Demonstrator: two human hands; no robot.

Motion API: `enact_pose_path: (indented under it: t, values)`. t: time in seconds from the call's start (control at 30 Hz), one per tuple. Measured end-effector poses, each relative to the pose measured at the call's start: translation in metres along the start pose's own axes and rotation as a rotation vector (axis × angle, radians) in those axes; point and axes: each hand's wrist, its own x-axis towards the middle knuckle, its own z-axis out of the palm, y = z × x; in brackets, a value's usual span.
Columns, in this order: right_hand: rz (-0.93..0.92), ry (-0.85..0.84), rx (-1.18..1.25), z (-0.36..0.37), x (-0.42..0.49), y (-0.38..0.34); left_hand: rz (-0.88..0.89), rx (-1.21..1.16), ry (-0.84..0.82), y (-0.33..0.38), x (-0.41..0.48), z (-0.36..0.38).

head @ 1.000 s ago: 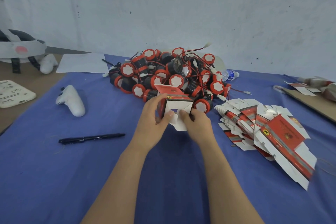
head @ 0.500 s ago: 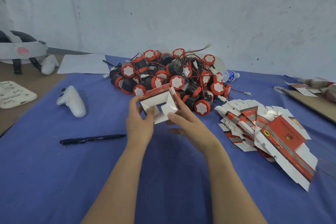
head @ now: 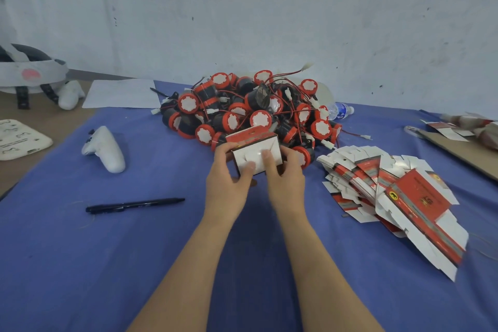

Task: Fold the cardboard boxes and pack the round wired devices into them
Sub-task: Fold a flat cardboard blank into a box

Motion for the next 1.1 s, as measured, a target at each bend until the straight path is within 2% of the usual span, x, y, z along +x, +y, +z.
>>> enact_pose_path:
  t: [0.13, 0.33, 0.67, 0.87, 1.0, 1.1]
  values:
    - [0.056, -0.115, 0.105, 0.009, -0.003, 0.000, -0.016, 0.034, 0.094, -0.002, 0.003, -0.001]
    - [0.108, -0.082, 0.170, 0.015, -0.004, 0.003, -0.026, 0.158, 0.113, -0.009, 0.002, 0.001]
    - [0.138, -0.078, 0.210, 0.016, -0.006, 0.001, -0.040, 0.161, 0.180, -0.010, 0.002, 0.001]
    - [0.099, -0.101, 0.191, 0.015, -0.008, -0.001, -0.083, 0.061, 0.141, -0.006, 0.004, -0.002]
    - [0.064, -0.191, 0.147, 0.013, -0.008, -0.001, -0.266, -0.160, 0.117, -0.002, 0.007, -0.002]
    - [0.021, -0.264, 0.176, 0.013, -0.010, -0.004, -0.353, -0.237, 0.069, -0.001, 0.010, -0.005]
